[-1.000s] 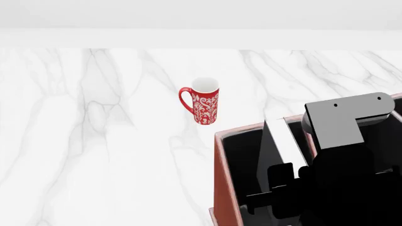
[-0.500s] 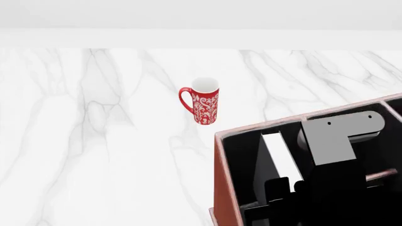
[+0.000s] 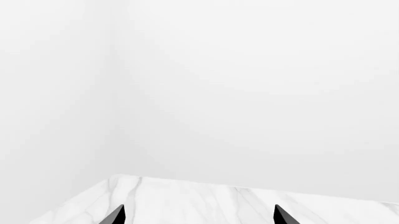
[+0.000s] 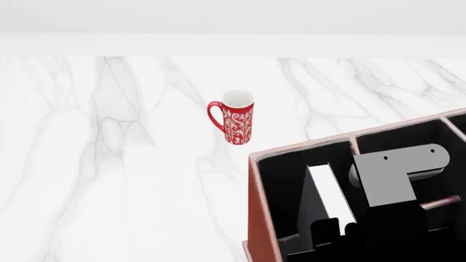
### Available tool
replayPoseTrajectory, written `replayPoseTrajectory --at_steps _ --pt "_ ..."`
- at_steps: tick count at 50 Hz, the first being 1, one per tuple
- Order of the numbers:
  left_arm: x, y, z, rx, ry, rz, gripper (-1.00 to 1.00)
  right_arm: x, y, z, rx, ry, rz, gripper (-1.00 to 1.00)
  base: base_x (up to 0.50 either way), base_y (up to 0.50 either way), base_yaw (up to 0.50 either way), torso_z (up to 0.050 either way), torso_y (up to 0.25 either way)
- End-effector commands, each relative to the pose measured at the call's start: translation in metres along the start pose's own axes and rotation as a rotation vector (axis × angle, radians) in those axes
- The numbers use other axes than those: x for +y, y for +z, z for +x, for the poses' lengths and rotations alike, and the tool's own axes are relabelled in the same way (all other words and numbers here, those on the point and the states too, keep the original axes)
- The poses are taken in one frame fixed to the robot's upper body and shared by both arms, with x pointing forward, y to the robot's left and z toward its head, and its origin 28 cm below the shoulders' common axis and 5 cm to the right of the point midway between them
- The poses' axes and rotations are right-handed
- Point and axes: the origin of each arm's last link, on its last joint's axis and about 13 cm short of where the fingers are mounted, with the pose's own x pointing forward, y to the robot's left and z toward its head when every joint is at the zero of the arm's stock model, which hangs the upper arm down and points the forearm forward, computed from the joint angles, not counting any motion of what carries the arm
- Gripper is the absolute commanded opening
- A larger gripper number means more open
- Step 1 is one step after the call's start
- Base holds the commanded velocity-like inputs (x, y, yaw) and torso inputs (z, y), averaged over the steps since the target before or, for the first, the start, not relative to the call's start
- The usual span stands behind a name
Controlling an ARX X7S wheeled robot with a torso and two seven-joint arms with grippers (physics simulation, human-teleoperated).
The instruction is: Pick up the book and place it in the left compartment of the caddy.
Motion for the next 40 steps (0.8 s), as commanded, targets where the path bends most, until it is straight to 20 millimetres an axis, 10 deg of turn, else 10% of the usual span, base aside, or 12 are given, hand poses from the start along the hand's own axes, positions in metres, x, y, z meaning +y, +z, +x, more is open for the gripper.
replayPoseTrajectory --at_steps 1,40 --pt "0.0 0.0 0.0 -0.002 0.0 0.0 1.0 -0.003 -0.001 -0.001 -0.045 -0.025 -0.009 -1.0 0.0 0.0 0.0 0.0 0.0" --pt "0.0 0.001 -0.001 -0.004 -0.002 0.001 1.0 -0.003 -0.013 0.016 -0.037 -0.013 -0.01 -1.0 0.0 0.0 0.0 0.0 0.001"
